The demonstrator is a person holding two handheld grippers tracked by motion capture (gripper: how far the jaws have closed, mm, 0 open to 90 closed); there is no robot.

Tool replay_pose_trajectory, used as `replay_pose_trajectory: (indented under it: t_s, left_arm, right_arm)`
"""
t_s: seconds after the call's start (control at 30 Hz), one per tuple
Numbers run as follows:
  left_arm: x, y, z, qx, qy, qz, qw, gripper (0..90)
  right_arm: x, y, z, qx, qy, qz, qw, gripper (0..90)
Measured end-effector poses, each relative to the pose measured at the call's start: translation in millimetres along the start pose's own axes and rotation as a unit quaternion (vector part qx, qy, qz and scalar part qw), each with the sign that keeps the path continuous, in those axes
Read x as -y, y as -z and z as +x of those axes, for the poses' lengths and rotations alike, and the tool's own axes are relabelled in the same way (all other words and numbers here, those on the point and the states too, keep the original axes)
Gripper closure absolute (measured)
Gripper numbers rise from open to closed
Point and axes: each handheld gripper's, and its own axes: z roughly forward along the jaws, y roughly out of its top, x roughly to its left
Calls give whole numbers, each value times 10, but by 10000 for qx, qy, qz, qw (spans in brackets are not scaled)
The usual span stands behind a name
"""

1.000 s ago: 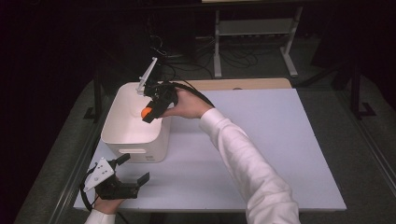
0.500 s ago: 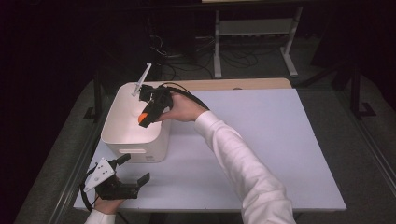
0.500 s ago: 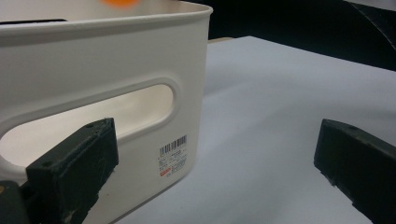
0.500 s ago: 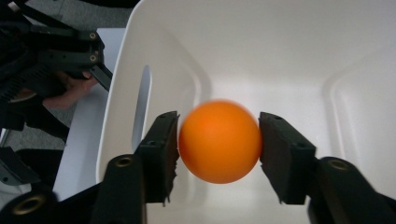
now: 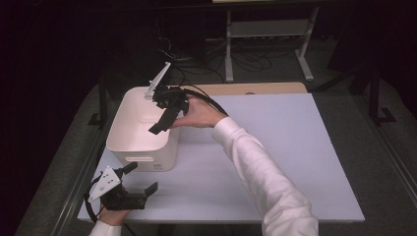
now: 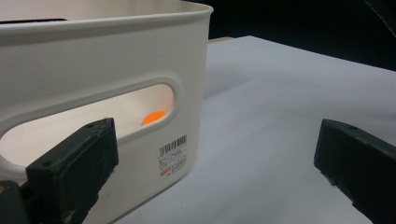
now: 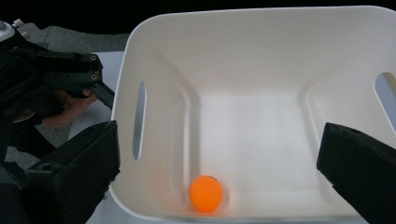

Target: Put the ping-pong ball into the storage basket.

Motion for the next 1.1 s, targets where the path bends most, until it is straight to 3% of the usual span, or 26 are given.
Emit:
replay_pose_trajectory:
  t_s: [0.37,1.1]
  left_arm:
    - [8,8,-8,-13,43,-30,10000,0]
    - [5,-34,12,50,106,2,9999,0]
  right_arm:
    - [201,197,8,201,-39,-115,9997,0]
    - [671,518,-20,466,-339,-498,9971,0]
